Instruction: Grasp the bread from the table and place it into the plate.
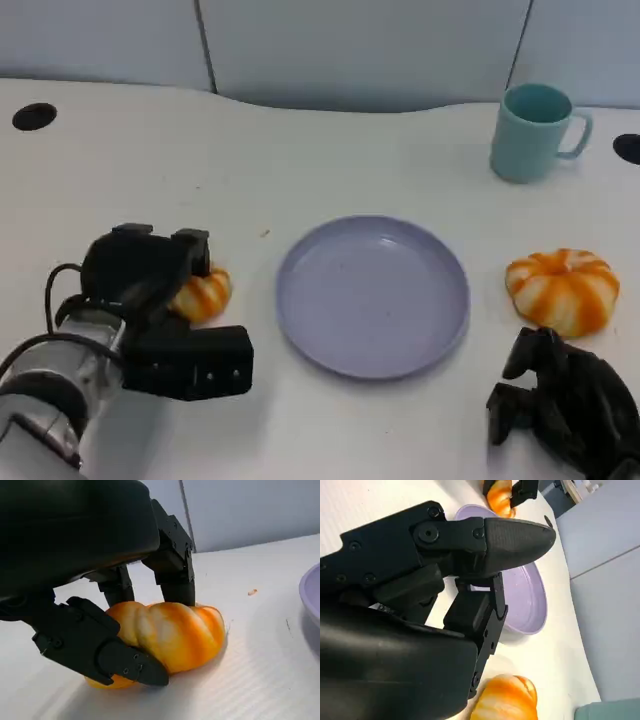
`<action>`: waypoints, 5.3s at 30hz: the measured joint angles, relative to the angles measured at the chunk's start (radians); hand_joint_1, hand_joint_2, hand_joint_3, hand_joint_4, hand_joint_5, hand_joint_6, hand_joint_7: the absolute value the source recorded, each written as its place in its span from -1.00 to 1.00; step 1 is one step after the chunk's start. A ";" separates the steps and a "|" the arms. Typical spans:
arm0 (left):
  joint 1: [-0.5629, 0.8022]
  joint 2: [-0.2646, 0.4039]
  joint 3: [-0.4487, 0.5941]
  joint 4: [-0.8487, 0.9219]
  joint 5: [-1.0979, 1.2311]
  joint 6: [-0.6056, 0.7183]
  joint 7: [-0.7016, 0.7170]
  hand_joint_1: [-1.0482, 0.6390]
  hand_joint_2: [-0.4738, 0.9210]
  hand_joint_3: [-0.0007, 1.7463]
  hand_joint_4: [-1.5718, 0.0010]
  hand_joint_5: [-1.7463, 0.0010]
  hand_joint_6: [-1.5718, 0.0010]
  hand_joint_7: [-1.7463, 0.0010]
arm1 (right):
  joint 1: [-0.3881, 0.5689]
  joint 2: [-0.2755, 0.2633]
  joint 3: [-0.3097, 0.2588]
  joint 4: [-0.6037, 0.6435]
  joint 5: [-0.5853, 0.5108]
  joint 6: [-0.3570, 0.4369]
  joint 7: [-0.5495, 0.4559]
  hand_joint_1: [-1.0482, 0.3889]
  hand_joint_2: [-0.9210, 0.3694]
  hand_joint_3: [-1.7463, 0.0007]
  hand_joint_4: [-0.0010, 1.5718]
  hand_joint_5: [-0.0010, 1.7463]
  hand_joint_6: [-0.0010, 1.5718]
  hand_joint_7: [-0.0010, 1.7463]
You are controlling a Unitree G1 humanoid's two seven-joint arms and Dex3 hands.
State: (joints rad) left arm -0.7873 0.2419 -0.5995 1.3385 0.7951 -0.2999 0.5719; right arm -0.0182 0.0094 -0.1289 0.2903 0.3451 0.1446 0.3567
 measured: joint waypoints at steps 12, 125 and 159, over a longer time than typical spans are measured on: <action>0.002 -0.072 0.298 -0.012 -0.317 -0.139 -0.060 0.10 0.39 0.26 -0.07 -1.00 0.14 -1.00 | -0.005 -0.001 -0.003 0.000 -0.001 0.009 -0.003 -0.16 -1.00 0.44 0.56 0.62 0.41 0.53; 0.614 -0.322 0.800 -0.789 -1.243 -0.001 -1.097 -0.51 1.00 -0.58 0.11 -0.65 0.26 -0.29 | 0.003 -0.008 0.011 -0.011 0.004 0.018 0.004 -0.19 -1.00 0.45 0.56 0.60 0.41 0.52; 0.711 -0.324 0.751 -0.878 -1.129 0.119 -0.983 -0.52 1.00 -0.61 0.10 -1.00 0.38 -0.82 | 0.009 -0.028 -0.008 -0.012 0.002 0.028 0.015 -0.16 -1.00 0.41 0.57 0.60 0.39 0.51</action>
State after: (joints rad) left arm -0.0766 -0.0821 0.1513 0.4602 -0.3337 -0.1811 -0.4112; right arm -0.0091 -0.0186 -0.1366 0.2784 0.3470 0.1730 0.3715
